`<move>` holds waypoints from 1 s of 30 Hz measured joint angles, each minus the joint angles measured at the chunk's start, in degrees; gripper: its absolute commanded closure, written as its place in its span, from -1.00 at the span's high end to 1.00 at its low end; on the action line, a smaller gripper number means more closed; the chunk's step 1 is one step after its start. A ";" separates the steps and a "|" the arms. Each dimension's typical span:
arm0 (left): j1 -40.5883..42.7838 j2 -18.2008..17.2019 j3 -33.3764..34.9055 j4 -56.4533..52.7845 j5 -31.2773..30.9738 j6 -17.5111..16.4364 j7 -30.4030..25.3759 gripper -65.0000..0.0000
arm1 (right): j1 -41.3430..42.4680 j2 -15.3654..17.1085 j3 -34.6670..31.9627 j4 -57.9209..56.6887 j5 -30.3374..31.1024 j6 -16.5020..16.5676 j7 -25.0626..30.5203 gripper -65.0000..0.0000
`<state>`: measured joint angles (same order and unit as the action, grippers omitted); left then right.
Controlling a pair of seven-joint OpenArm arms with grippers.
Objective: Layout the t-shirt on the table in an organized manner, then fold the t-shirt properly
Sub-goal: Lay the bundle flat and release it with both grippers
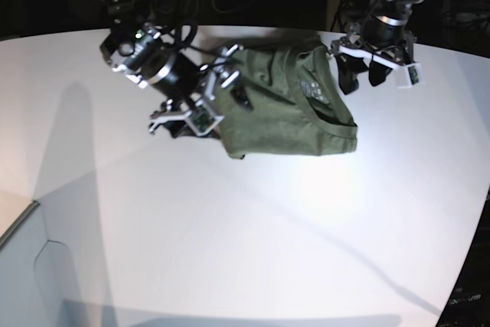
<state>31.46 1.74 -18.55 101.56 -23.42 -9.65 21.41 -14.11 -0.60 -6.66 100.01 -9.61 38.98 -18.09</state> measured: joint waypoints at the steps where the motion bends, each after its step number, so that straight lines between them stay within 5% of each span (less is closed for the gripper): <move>1: 0.48 0.02 0.00 -0.22 0.00 -0.02 -0.55 0.11 | 0.46 -0.07 0.96 -0.02 -0.04 0.00 -0.70 0.29; 14: 3.87 -0.44 6.71 -3.06 0.17 -0.04 -0.44 0.10 | 1.01 -0.37 2.29 -0.15 -0.02 0.02 -0.59 0.28; 26: 2.29 -1.86 7.82 -7.82 -0.22 0.00 -0.63 -1.00 | 0.90 -0.37 2.38 -0.24 -0.02 0.00 -0.57 0.28; 30: 2.80 -1.86 7.54 -7.67 -0.22 0.00 -0.63 -1.00 | 0.90 -0.37 2.38 -0.24 -0.04 0.00 -0.59 0.28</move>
<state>34.26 -0.12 -11.00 93.89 -23.64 -9.65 20.78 -13.21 -0.97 -4.27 99.77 -9.65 38.98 -18.68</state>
